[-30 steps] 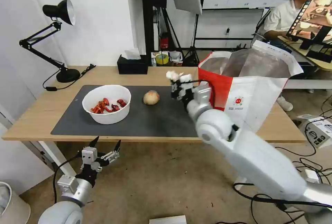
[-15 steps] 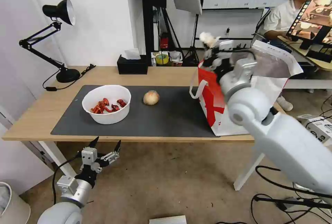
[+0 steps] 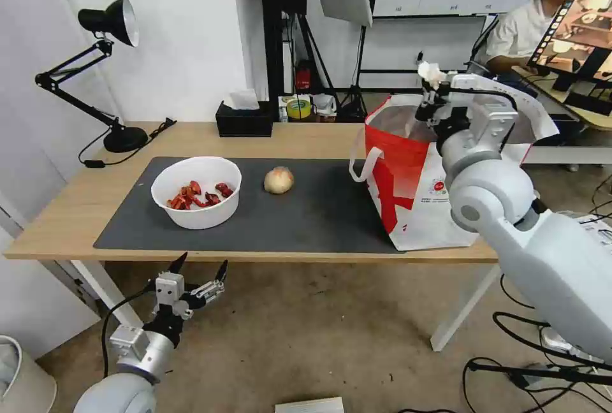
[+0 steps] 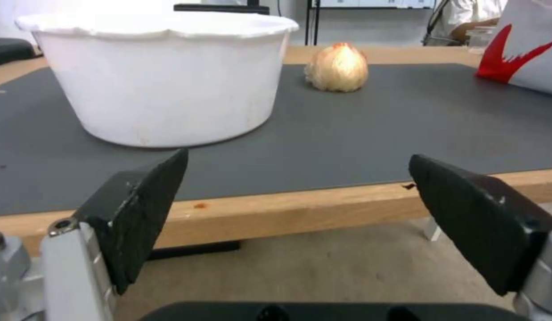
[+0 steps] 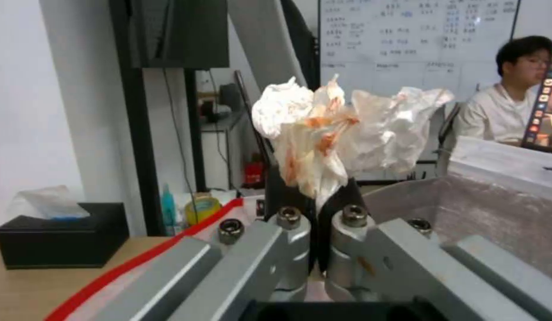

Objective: Pick up the trash from the table and place it into the takeout bag.

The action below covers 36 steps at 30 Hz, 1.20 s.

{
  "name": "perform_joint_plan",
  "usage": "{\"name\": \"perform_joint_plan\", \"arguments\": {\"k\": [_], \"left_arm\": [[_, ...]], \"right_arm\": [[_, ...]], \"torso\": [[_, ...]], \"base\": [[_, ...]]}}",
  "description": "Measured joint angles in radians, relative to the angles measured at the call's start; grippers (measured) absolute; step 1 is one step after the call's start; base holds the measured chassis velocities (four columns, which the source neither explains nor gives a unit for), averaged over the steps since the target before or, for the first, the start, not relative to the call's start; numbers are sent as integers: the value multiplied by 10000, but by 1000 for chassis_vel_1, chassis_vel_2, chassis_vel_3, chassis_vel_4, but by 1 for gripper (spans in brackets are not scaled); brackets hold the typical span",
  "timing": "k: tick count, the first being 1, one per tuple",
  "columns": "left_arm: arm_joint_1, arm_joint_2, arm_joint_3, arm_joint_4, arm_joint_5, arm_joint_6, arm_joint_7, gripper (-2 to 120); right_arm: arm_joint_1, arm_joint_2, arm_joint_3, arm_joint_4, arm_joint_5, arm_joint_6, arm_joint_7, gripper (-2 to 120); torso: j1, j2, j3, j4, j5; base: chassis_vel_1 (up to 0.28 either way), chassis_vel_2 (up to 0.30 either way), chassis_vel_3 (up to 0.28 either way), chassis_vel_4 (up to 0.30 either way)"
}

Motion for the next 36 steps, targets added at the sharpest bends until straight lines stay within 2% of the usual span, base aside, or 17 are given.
{"name": "perform_joint_plan", "arguments": {"k": [3, 7, 8, 11, 12, 15, 16, 18, 19, 21, 23, 24, 25, 28, 31, 36], "left_arm": [[-22, 38, -4, -19, 0, 2, 0, 100], [-46, 57, 10, -39, -6, 13, 0, 100], [-46, 57, 10, -39, -6, 13, 0, 100], [-58, 55, 44, -46, -7, 19, 0, 100], [-58, 55, 44, -46, -7, 19, 0, 100], [-68, 60, 56, -46, -10, 22, 0, 100], [-68, 60, 56, -46, -10, 22, 0, 100], [-67, 60, 62, -60, -11, 25, 0, 100], [-67, 60, 62, -60, -11, 25, 0, 100], [-60, 52, 64, -64, -11, 26, 0, 100], [-57, 49, 65, -65, -11, 27, 0, 100], [-56, 46, 66, -68, -11, 27, 0, 100], [-56, 46, 66, -68, -11, 27, 0, 100], [-72, 51, 68, -76, -11, 27, 0, 100], [-119, 76, 69, -88, -27, 30, 1, 100], [-175, 110, 53, -94, -65, 34, 0, 100]], "right_arm": [[-6, -46, 58, -34, 1, -97, 22, 1], [-12, -163, 134, -83, 12, -185, -3, 18], [-12, -163, 134, -83, 12, -185, -3, 18], [-8, -250, 176, -103, 44, -221, -48, 34], [-8, -250, 176, -103, 44, -221, -48, 34], [-23, -261, 177, -76, 64, -276, -82, 47], [-23, -261, 177, -76, 64, -276, -82, 47], [-55, -261, 174, -40, 68, -301, -92, 58], [-55, -261, 174, -40, 68, -301, -92, 58], [-65, -269, 170, -28, 71, -322, -98, 69], [-68, -277, 162, -23, 74, -330, -101, 73], [-73, -292, 143, -12, 78, -338, -109, 80], [-73, -292, 143, -12, 78, -338, -109, 80], [-87, -324, 137, 29, 87, -347, -216, 93], [-63, -336, 130, 41, 99, -350, -322, 99], [41, -309, 72, 55, 124, -278, -848, 100]], "torso": [[0, 0, 0, 0, 1], [0, 0, 0, 0, 1], [0, 0, 0, 0, 1], [0, 0, 0, 0, 0], [0, 0, 0, 0, 0], [0, 0, 0, 0, 0], [0, 0, 0, 0, 0], [0, 0, 0, 0, 0], [0, 0, 0, 0, 0], [0, 0, 0, 0, 0], [0, 0, 0, 1, 0], [0, 0, 0, 0, 0], [0, 0, 0, 0, 0], [0, 0, 0, 1, 0], [0, 0, 0, 0, 0], [0, 0, 0, 0, 0]], "base": [[0, 0, 0, 0], [0, 0, 0, 0], [0, 0, 0, 0], [0, 0, 0, 0], [0, 0, 0, 0], [0, 0, 0, 0], [0, 0, 0, 0], [0, 0, 0, 0], [0, 0, 0, 0], [0, 0, 0, 0], [0, 0, 0, 0], [0, 0, 0, 0], [0, 0, 0, 0], [0, 0, 0, 0], [0, 0, 0, 0], [0, 0, 0, 0]]}}
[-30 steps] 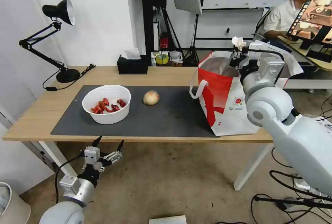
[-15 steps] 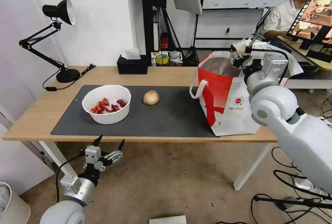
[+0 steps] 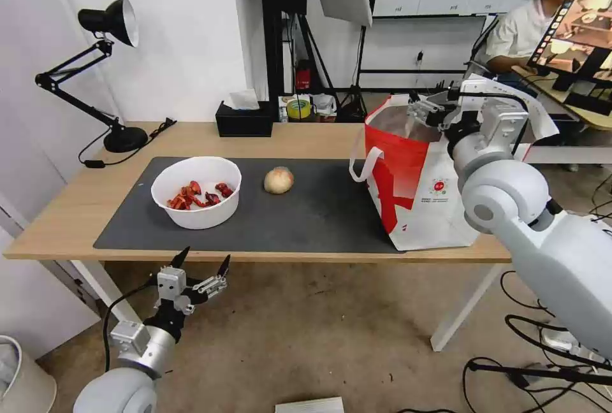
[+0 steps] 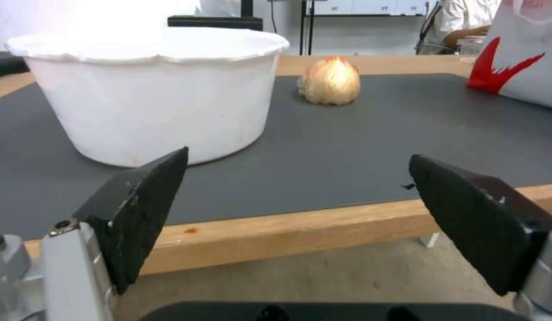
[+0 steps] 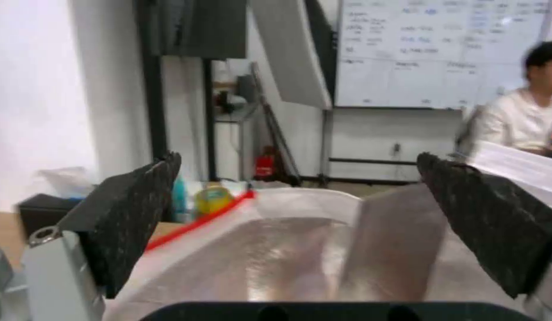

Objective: Pick up the trash from the table and place it into the takeout bag.

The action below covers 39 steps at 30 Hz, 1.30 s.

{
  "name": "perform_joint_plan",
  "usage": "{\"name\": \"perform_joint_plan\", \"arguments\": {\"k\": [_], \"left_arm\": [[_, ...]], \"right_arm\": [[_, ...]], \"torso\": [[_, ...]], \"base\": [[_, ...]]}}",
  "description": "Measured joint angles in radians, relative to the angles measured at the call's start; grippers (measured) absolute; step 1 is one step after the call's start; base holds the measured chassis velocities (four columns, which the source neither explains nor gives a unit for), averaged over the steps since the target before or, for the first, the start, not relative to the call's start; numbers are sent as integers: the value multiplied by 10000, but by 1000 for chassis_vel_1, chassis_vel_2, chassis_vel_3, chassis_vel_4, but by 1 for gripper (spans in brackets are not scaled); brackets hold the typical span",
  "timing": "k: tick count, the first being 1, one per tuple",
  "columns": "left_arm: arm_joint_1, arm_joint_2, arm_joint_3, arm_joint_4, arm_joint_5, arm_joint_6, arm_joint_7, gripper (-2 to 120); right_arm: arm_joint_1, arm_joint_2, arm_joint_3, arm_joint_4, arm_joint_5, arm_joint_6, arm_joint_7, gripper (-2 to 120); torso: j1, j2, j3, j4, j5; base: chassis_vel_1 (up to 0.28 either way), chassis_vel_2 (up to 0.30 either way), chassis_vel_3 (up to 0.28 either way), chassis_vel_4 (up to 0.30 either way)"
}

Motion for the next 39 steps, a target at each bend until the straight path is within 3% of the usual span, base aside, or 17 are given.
{"name": "perform_joint_plan", "arguments": {"k": [5, 9, 13, 18, 25, 29, 39], "left_arm": [[0, 5, -41, 0, -14, 0, -3, 100], [-38, -4, -50, 4, -24, 1, -10, 100], [-61, -22, -54, 5, -31, 1, -14, 100], [-63, -46, -82, 5, -35, 1, -18, 100], [-13, -62, -148, 26, -35, -3, -15, 100], [-5, -71, -162, 44, -37, -15, -15, 100], [-6, -182, -155, 168, -25, -62, -5, 100]], "right_arm": [[60, 0, -214, 161, 104, 317, -957, 100], [-12, -17, -651, 732, 531, 618, -2543, 100], [-236, -18, -1039, 1187, 532, 655, -3052, 100], [-765, -40, -1140, 1559, 489, 696, -3133, 100], [-2969, -92, -880, 2069, -381, 1109, -3167, 100], [-4399, -32, -371, 2254, -1086, 1701, -3234, 100], [-6232, 122, 260, 2448, -2042, 2818, -3027, 100]], "torso": [[0, 0, 0, 1, -1], [0, 1, 0, 1, -1], [0, 0, 0, 1, -2], [0, 0, 0, 1, -1], [-1, 0, 0, -1, 2], [-1, 0, -1, 0, 0], [0, 1, -1, 0, 1]], "base": [[0, 0, 0, 0], [0, 0, 0, 0], [0, 0, 0, 0], [0, 0, 0, 0], [0, 0, 0, 0], [0, 0, 0, 0], [0, 0, 0, 0]]}}
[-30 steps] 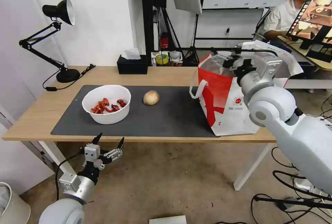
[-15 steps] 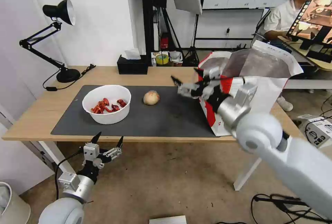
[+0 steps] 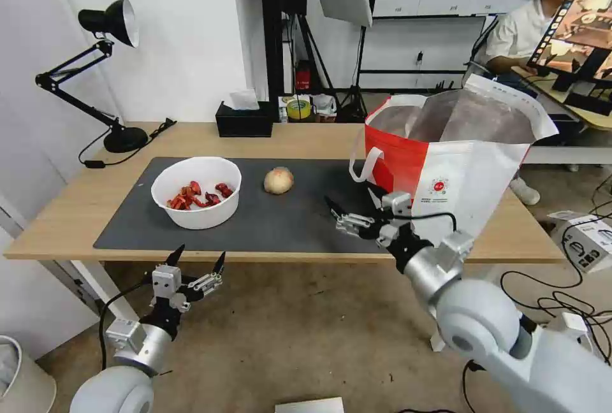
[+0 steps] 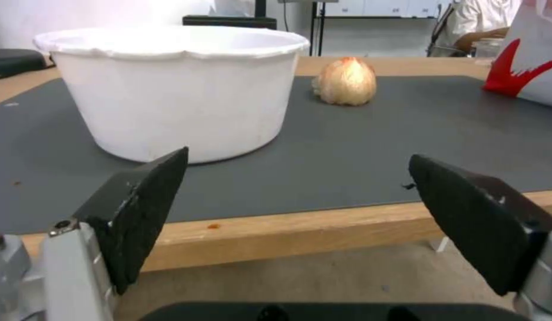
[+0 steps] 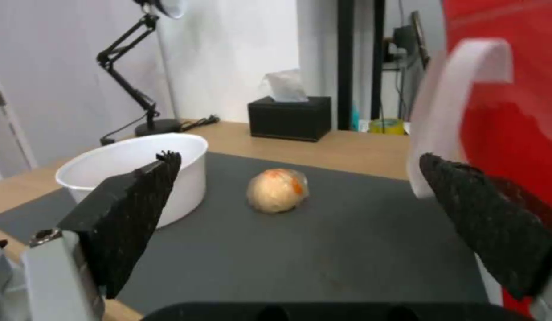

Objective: Pick up the trash from the table and place it into the takeout bag.

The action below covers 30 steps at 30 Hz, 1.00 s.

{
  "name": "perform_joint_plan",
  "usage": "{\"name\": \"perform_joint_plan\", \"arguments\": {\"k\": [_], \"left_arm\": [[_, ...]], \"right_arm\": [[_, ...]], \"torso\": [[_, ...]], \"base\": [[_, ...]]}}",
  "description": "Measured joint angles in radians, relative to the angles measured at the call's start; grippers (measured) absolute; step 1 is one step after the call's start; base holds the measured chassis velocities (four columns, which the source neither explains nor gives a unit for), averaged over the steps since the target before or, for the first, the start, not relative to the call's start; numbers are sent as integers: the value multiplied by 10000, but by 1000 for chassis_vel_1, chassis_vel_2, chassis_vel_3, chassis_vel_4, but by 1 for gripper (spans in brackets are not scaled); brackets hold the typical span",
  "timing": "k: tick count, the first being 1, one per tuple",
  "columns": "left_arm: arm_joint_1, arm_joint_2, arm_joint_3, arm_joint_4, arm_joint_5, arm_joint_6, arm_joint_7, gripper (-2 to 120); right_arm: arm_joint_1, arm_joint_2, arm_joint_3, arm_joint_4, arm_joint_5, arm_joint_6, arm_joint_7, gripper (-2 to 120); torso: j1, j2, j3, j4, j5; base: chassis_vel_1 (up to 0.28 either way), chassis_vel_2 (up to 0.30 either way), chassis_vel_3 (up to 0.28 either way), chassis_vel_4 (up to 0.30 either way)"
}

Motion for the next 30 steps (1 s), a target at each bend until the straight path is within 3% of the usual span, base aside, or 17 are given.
{"name": "perform_joint_plan", "arguments": {"k": [19, 30], "left_arm": [[91, -106, 88, 131, 81, -72, 48, 100], [142, -151, 89, 219, 107, -139, 63, 100]], "right_arm": [[-3686, 1156, 1342, -355, -1831, 1955, -55, 100], [-4683, 1751, 1343, -622, -2611, 2255, -146, 100]], "torso": [[0, -1, 0, 0, -1], [1, -1, 0, 0, -1]], "base": [[0, 0, 0, 0], [0, 0, 0, 0]]}}
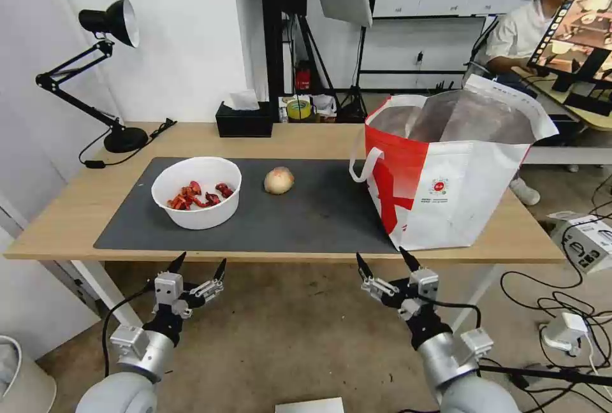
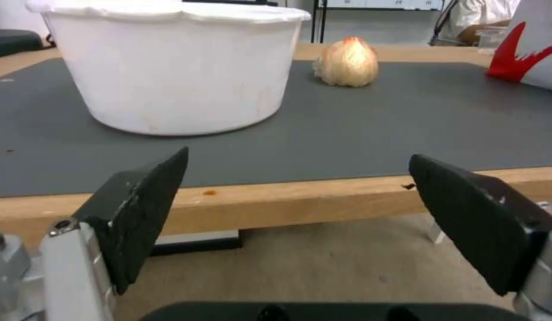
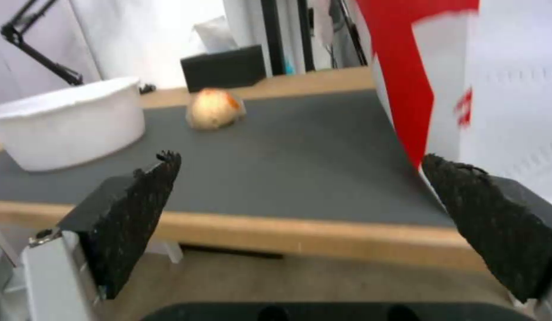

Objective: Pick up the trash from the table and place it into the takeout bag.

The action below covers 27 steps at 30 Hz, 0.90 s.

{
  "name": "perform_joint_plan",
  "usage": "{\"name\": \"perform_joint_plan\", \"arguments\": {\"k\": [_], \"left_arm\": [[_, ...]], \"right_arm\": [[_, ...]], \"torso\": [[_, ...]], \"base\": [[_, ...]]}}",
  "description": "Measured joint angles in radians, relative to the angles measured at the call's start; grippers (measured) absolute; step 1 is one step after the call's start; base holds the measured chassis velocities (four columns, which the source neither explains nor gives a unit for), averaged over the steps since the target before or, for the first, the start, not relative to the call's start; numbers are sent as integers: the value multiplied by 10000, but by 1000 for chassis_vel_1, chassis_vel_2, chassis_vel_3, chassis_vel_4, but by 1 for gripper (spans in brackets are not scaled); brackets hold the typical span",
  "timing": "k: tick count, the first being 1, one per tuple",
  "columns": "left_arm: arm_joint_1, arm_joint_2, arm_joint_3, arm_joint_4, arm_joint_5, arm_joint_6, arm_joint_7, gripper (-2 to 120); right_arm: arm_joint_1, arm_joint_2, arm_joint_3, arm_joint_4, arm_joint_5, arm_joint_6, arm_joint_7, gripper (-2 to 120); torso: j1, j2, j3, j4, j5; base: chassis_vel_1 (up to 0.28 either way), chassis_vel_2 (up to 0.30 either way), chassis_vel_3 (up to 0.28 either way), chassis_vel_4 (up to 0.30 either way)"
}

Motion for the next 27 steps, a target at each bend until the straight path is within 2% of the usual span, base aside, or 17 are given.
{"name": "perform_joint_plan", "arguments": {"k": [11, 27], "left_arm": [[142, 13, -20, -28, 58, -34, 10, 100], [-4, 3, 69, 98, 74, -57, 10, 100]], "right_arm": [[388, 151, -116, -684, -269, 233, -31, 100], [943, 43, -403, -864, -180, 168, 42, 100]], "torso": [[0, 0, 1, 1, 0], [0, 0, 1, 0, 0]], "base": [[0, 0, 0, 0], [0, 0, 0, 0]]}}
